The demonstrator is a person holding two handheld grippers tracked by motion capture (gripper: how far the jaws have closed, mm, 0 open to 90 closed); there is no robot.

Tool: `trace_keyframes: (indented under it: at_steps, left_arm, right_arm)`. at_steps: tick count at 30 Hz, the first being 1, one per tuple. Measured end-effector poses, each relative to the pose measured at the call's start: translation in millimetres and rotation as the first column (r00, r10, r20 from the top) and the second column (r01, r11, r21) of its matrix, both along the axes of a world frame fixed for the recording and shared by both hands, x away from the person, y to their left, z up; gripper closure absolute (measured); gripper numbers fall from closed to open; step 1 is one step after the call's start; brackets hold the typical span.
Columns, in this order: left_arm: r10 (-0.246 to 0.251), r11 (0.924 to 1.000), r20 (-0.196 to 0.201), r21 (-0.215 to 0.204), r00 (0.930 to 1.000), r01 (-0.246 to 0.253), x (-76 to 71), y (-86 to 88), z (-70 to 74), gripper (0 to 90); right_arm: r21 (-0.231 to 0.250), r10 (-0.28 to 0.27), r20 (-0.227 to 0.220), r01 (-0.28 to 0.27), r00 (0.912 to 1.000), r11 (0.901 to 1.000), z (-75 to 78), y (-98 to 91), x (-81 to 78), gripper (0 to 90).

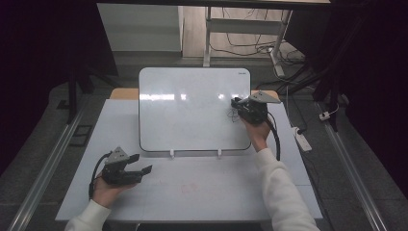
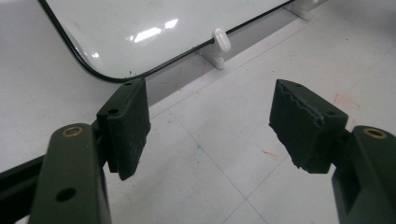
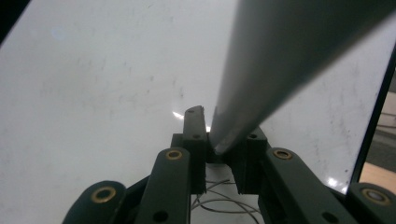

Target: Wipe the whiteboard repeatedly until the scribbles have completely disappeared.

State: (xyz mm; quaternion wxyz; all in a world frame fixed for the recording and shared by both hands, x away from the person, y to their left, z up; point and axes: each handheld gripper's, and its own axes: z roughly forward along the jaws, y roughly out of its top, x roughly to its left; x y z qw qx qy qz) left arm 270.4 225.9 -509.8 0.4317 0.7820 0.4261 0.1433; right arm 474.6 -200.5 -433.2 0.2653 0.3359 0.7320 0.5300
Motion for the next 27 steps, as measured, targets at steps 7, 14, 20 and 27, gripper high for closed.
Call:
trace_keyframes:
  at_steps: [7,14,20,27]
  left_arm:
    - [0.0,1.0,-0.001,0.004,1.0,0.0,0.0,0.0,-0.2,29.7]
    - [0.0,1.0,-0.009,0.008,1.0,0.0,2.4,-1.7,-1.7,29.7]
    - [0.0,1.0,-0.007,0.005,1.0,0.0,2.3,-1.8,-1.3,29.7]
    - [-0.001,1.0,-0.007,0.009,1.0,0.001,2.0,-2.1,-1.4,29.7]
  right_arm:
    - [-0.058,-0.034,0.012,0.035,0.9993,0.9977,0.3,-4.4,-4.5,77.7]
    - [-0.1,0.032,0.009,-0.031,0.9994,0.9945,-8.3,7.3,-14.8,77.7]
    - [0.028,-0.101,-0.003,0.101,0.9949,0.9945,1.2,-26.6,-0.3,77.7]
    - [-0.079,-0.009,0.01,0.01,0.9999,0.9969,-2.9,-8.6,-9.2,77.7]
